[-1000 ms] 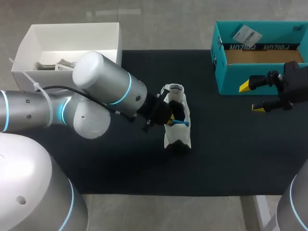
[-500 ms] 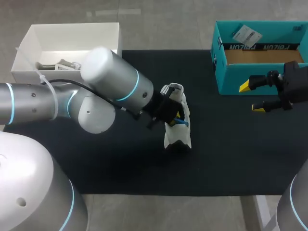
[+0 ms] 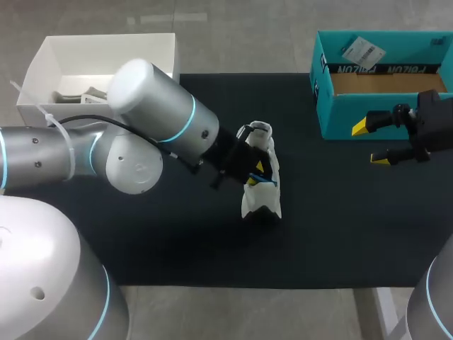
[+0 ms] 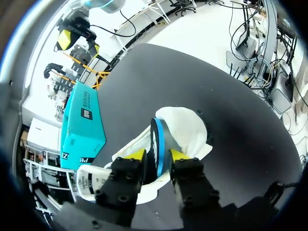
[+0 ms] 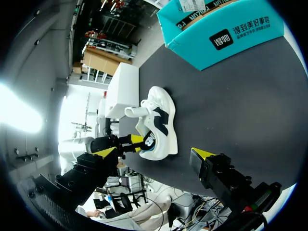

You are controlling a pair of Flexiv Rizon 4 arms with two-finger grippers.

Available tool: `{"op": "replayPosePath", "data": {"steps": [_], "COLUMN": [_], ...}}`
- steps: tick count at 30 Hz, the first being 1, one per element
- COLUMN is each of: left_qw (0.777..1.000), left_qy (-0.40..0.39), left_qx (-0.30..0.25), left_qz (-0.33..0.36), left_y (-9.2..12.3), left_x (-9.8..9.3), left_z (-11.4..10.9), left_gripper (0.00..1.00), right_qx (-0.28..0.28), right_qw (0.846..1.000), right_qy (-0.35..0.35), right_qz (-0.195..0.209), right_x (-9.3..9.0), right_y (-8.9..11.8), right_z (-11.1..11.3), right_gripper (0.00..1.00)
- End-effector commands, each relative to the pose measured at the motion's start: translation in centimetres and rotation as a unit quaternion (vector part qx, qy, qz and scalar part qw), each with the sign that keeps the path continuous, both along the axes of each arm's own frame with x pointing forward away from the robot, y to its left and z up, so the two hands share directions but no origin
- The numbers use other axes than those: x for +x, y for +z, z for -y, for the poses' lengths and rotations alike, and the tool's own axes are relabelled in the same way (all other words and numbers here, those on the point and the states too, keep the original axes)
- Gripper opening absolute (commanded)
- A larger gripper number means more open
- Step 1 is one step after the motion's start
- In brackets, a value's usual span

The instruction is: Take the shoe out of the shoebox, open the shoe tongue, remove and reinsert the insole, then place the shoe into the shoebox

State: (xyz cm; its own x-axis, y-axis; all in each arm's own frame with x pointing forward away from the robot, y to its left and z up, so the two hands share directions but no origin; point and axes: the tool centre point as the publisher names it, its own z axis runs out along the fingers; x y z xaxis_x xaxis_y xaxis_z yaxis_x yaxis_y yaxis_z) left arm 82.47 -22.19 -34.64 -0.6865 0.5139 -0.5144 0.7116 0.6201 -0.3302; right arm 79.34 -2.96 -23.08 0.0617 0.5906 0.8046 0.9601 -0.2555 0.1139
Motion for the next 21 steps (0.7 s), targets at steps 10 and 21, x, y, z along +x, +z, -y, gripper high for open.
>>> {"op": "replayPosePath", "data": {"steps": [10, 21], "left_qw": [0.999, 0.996], "left_qy": [-0.017, -0.026], "left_qx": [0.029, 0.067], "left_qz": [0.010, 0.053], "left_y": [-2.2, -2.9], "left_x": [0.5, 2.6], "left_z": [-0.5, -0.6], "left_gripper": [0.00, 0.00], "right_qx": [-0.002, -0.002], "right_qw": [1.000, 1.000], "right_qy": [-0.001, -0.001], "right_qz": [-0.001, -0.001], "right_x": [0.0, 0.0], "right_y": [0.0, 0.0], "right_z": [-0.1, -0.1], "right_gripper": [1.00, 1.00]}}
